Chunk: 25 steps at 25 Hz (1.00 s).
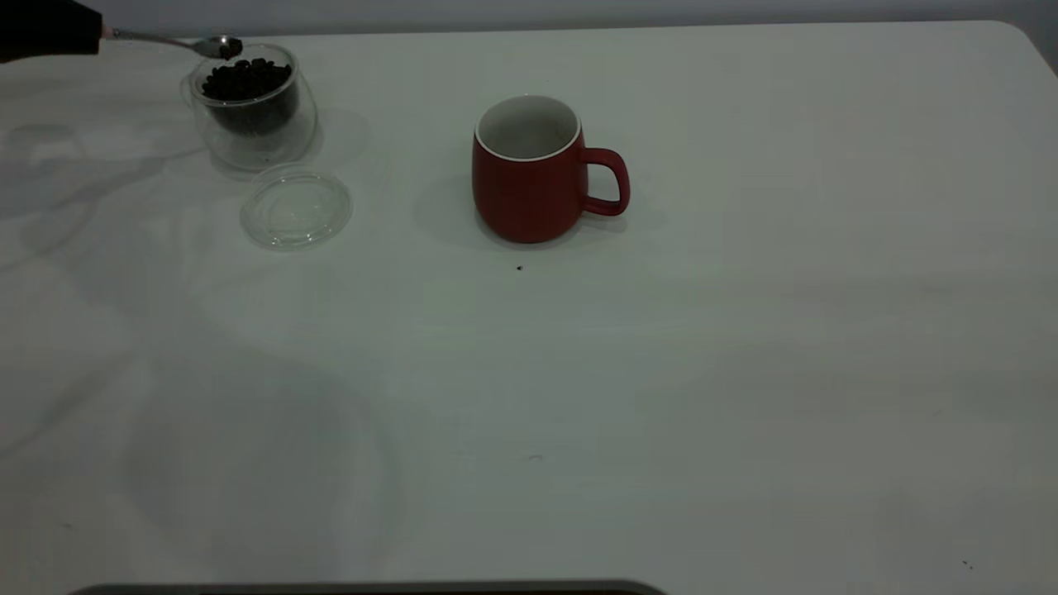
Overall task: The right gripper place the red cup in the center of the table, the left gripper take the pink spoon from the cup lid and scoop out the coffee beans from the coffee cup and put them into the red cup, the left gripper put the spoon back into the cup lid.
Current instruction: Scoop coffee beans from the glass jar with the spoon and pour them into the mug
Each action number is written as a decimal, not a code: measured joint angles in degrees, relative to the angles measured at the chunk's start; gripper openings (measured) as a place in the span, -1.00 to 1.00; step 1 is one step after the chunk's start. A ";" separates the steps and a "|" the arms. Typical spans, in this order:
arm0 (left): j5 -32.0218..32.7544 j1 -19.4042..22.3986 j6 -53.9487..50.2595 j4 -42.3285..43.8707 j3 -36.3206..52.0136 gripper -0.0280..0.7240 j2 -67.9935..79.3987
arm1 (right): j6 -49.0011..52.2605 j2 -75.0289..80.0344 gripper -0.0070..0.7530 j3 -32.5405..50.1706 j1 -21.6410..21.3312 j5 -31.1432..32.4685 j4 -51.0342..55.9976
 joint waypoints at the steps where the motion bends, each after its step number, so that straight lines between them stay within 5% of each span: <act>1: 0.00 -0.14 -0.34 0.06 0.00 -0.62 0.00 | 0.00 0.00 -0.35 0.00 0.00 0.00 0.00; 25: 0.00 -15.92 -2.93 -0.11 0.00 -0.62 0.00 | 0.00 0.00 -0.35 0.00 0.00 0.00 0.00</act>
